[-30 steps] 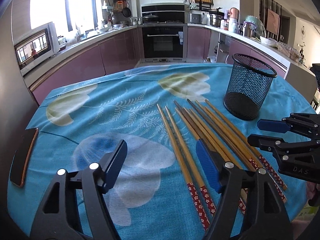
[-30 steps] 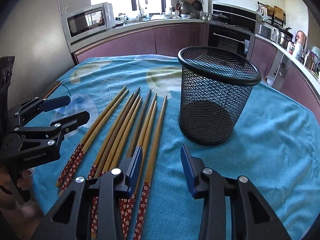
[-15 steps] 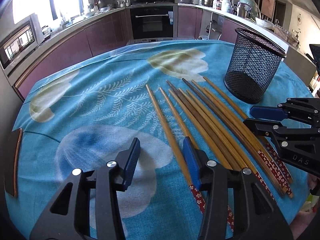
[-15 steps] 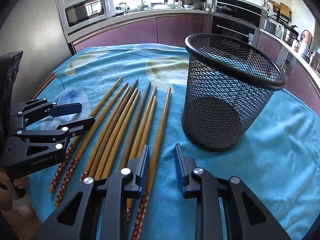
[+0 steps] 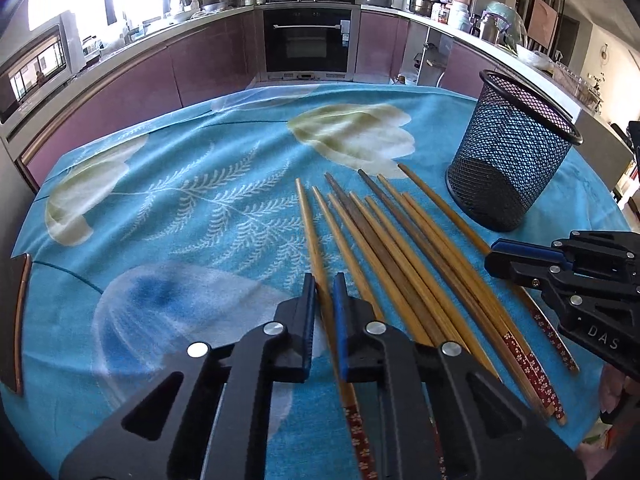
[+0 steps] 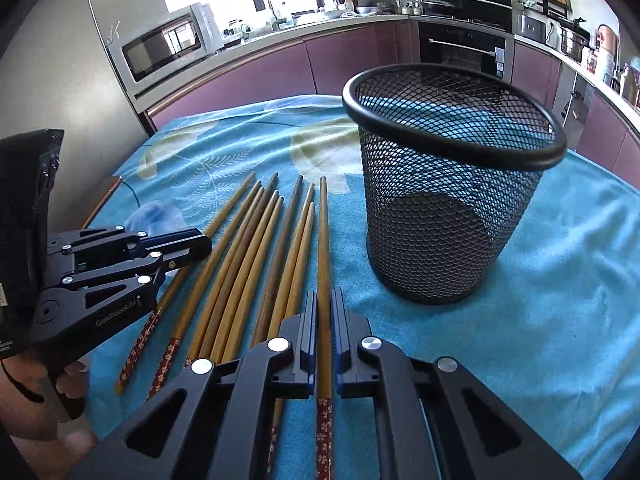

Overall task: Organize utensils
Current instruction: 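Lower the left tool onto one wooden chopstick and close it while the right tool grasps another, then lift the left tool's chopstick upright over the mesh cup while the right tool does likewise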

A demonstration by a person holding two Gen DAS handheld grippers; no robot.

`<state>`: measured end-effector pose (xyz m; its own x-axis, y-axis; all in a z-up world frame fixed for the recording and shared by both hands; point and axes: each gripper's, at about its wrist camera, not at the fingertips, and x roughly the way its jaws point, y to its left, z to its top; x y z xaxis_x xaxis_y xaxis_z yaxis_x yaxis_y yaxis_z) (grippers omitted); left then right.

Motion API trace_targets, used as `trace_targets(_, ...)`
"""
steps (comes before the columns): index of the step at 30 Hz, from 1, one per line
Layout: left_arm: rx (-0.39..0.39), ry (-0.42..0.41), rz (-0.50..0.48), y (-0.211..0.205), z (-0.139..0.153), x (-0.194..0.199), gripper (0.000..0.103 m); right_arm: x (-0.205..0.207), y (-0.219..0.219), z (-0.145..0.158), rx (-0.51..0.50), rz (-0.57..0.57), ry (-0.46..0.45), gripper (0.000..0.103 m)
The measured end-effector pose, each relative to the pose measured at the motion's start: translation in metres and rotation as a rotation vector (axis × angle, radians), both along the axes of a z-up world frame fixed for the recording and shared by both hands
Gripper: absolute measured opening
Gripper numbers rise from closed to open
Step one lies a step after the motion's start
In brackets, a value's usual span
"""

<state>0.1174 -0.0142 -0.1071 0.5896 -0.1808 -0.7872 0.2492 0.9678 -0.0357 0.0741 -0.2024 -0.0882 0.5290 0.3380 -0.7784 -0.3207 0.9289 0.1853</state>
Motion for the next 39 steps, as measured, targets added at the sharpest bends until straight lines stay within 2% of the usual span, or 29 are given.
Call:
trace_targets(5, -0.03, -0.015, 0.004, 0.006, 0.007, -0.009, 0.008, -0.009, -0.007, 0.013, 0.04, 0.016, -0.029, 0.006)
trace_targets(9, -0.068, -0.042, -0.015, 0.012, 0.025, -0.019, 0.008, -0.019, -0.012, 0.029, 0.073, 0.035, -0.075, 0.006)
trace_targets(24, -0.241, -0.283, -0.16, 0.009, 0.143, -0.073, 0.007, -0.04, -0.041, 0.099, 0.172, 0.025, -0.278, 0.006)
trace_targets(33, -0.347, -0.348, -0.198, -0.013, 0.195, -0.052, 0.008, -0.026, -0.06, 0.135, 0.19, -0.004, -0.39, 0.006)
trace_targets(39, -0.36, -0.358, -0.219, -0.037, 0.219, -0.031, 0.007, -0.004, -0.072, 0.151, 0.191, -0.047, -0.445, 0.006)
